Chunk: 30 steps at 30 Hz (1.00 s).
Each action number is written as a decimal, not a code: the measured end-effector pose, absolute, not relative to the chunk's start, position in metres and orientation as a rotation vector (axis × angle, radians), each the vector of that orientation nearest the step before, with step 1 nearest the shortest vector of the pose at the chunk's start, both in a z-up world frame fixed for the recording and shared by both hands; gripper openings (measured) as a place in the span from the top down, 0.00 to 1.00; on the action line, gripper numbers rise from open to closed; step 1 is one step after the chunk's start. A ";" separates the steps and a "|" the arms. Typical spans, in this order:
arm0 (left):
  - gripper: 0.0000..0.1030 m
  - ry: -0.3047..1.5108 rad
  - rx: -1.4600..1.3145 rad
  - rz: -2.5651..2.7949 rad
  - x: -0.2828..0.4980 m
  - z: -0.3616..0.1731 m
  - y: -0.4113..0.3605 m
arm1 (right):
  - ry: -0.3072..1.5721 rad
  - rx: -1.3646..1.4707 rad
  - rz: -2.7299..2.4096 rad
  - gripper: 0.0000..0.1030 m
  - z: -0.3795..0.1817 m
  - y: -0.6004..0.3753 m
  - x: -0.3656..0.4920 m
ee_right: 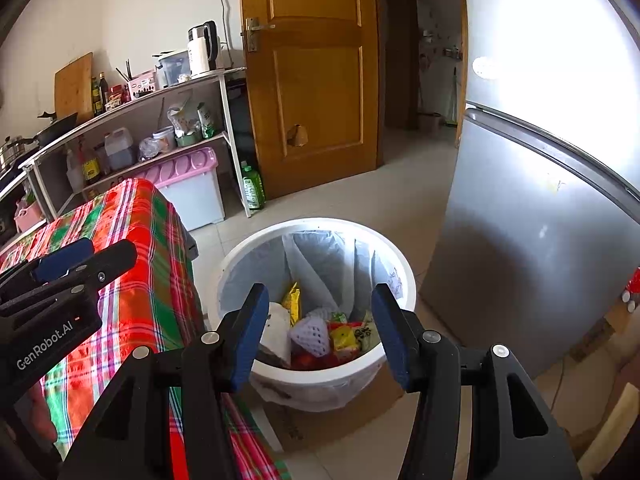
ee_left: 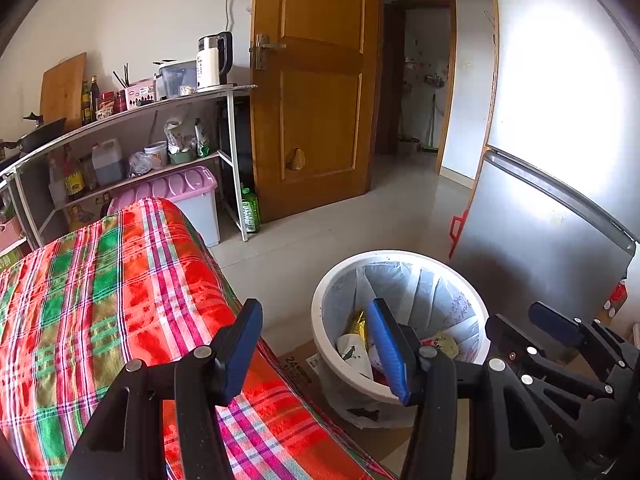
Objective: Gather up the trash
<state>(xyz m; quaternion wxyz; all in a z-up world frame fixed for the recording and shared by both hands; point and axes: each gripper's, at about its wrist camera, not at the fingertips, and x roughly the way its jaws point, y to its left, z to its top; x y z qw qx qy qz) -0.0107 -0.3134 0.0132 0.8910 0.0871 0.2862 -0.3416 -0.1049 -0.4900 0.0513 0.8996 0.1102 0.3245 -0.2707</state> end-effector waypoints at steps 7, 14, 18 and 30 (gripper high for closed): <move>0.47 0.587 0.180 -0.706 -0.012 0.013 -0.314 | 0.674 0.232 -0.562 0.47 0.050 -0.489 -0.105; 0.47 0.575 0.170 -0.713 -0.013 0.015 -0.312 | 0.675 0.229 -0.560 0.47 0.050 -0.487 -0.105; 0.47 0.575 0.168 -0.712 -0.012 0.014 -0.311 | 0.675 0.228 -0.561 0.47 0.049 -0.486 -0.105; 0.47 0.574 0.167 -0.716 -0.011 0.014 -0.312 | 0.673 0.231 -0.563 0.47 0.051 -0.485 -0.106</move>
